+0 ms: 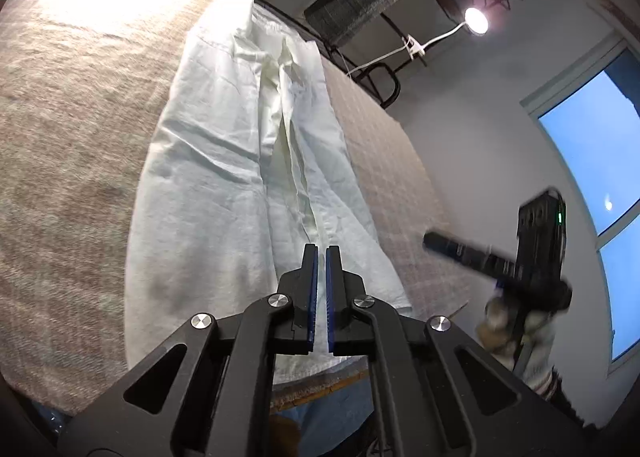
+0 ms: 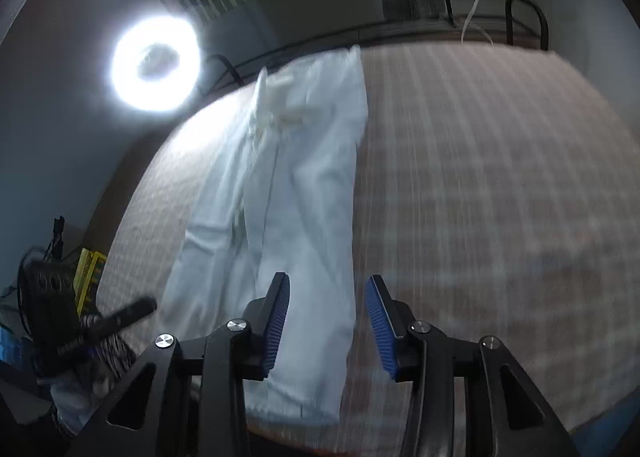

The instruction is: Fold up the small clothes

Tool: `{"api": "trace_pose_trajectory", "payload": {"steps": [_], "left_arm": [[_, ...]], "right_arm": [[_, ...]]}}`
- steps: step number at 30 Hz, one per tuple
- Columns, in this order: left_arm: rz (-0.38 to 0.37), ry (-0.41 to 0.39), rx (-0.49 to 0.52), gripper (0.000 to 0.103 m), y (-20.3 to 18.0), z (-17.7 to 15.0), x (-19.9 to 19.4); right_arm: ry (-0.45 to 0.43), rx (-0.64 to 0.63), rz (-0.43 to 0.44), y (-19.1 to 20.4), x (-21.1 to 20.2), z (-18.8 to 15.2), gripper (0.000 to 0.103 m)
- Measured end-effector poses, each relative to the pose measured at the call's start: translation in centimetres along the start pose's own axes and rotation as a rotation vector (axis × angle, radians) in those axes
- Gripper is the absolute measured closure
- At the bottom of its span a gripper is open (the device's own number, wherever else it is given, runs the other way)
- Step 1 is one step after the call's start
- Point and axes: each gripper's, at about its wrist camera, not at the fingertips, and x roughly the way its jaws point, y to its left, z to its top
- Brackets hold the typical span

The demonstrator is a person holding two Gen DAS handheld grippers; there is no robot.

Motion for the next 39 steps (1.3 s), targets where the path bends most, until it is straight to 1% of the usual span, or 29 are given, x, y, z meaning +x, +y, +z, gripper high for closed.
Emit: {"api": "trace_pose_trajectory", "payload": {"steps": [2,4,6,7,8,10,13,15,16,17,18,19,20,22,23,24,26,28,29,30,31,33,34,36,37,39], "left_arm": [[0.019,0.01,0.001,0.103,0.0,-0.1,0.5],[0.037,0.009,-0.007,0.103,0.4,-0.2,0.4],[0.058,0.006,-0.017,0.103,1.2,-0.2,0.2],[0.075,0.003,-0.02,0.103,1.6,-0.2,-0.1],[0.103,-0.006,-0.022,0.103,2.2,-0.2,-0.5],[0.133,-0.024,-0.034,0.103,3.3,-0.2,-1.4],[0.156,-0.035,-0.081,0.103,5.3,0.0,-2.6],[0.167,-0.037,-0.099,0.103,6.4,-0.2,-3.2],[0.17,-0.037,-0.105,0.103,6.7,-0.2,-3.4],[0.171,-0.035,-0.109,0.103,7.0,-0.3,-3.5],[0.17,-0.034,-0.11,0.103,7.1,-0.3,-3.6],[0.171,-0.034,-0.107,0.103,7.2,-0.3,-3.7],[0.173,-0.035,-0.101,0.103,7.3,-0.3,-3.8],[0.17,-0.038,-0.098,0.103,7.3,-0.4,-3.9],[0.166,-0.041,-0.1,0.103,7.4,-0.4,-3.9],[0.162,-0.044,-0.103,0.103,7.4,-0.3,-3.9],[0.157,-0.051,-0.104,0.103,7.4,-0.3,-3.9],[0.158,-0.05,-0.1,0.103,7.4,-0.3,-3.9],[0.161,-0.048,-0.096,0.103,7.3,-0.3,-3.8],[0.166,-0.046,-0.093,0.103,7.3,-0.2,-3.7],[0.167,-0.044,-0.093,0.103,7.2,-0.2,-3.6],[0.167,-0.04,-0.096,0.103,7.2,-0.2,-3.5],[0.17,-0.041,-0.093,0.103,7.2,-0.2,-3.5],[0.175,-0.042,-0.089,0.103,7.1,-0.1,-3.4],[0.177,-0.039,-0.086,0.103,7.1,0.0,-3.2],[0.181,-0.035,-0.079,0.103,6.9,0.2,-2.9]], "right_arm": [[0.008,-0.015,0.031,0.9,0.4,-2.2,0.061],[0.004,-0.071,0.045,2.3,0.9,-4.0,0.059],[0.005,-0.139,0.047,3.9,1.3,-5.0,0.052],[0.011,-0.182,0.039,4.7,1.5,-5.4,0.044],[0.017,-0.232,0.02,5.6,1.9,-5.9,0.041],[0.019,-0.327,-0.026,7.2,2.3,-6.7,0.041],[0.043,-0.442,-0.103,8.7,3.4,-7.3,0.041],[0.067,-0.493,-0.136,9.4,4.2,-7.8,0.045],[0.084,-0.525,-0.174,9.9,4.9,-8.0,0.052],[0.099,-0.544,-0.204,10.0,5.5,-8.0,0.061],[0.113,-0.552,-0.233,10.0,5.9,-8.1,0.067],[0.128,-0.543,-0.252,9.7,6.4,-8.1,0.074],[0.132,-0.517,-0.239,9.3,6.5,-7.9,0.079],[0.124,-0.469,-0.204,8.7,6.2,-7.4,0.096],[0.13,-0.434,-0.185,8.4,6.0,-7.0,0.098],[0.133,-0.394,-0.153,8.2,5.7,-6.7,0.098],[0.119,-0.268,-0.036,7.7,4.3,-5.7,0.099],[0.08,-0.149,0.087,7.4,2.6,-4.9,0.099],[0.065,-0.123,0.109,7.4,2.2,-4.8,0.099],[0.058,-0.109,0.117,7.4,2.1,-4.8,0.099],[0.065,-0.119,0.095,7.7,2.5,-4.9,0.099],[0.114,-0.175,0.019,8.1,4.2,-5.8,0.099],[0.136,-0.184,0.011,8.0,4.9,-6.1,0.098],[0.185,-0.193,0.027,7.7,6.1,-6.9,0.096],[0.199,-0.191,0.042,7.6,6.4,-7.2,0.092],[0.212,-0.209,0.087,7.9,5.9,-7.5,0.09]]}}
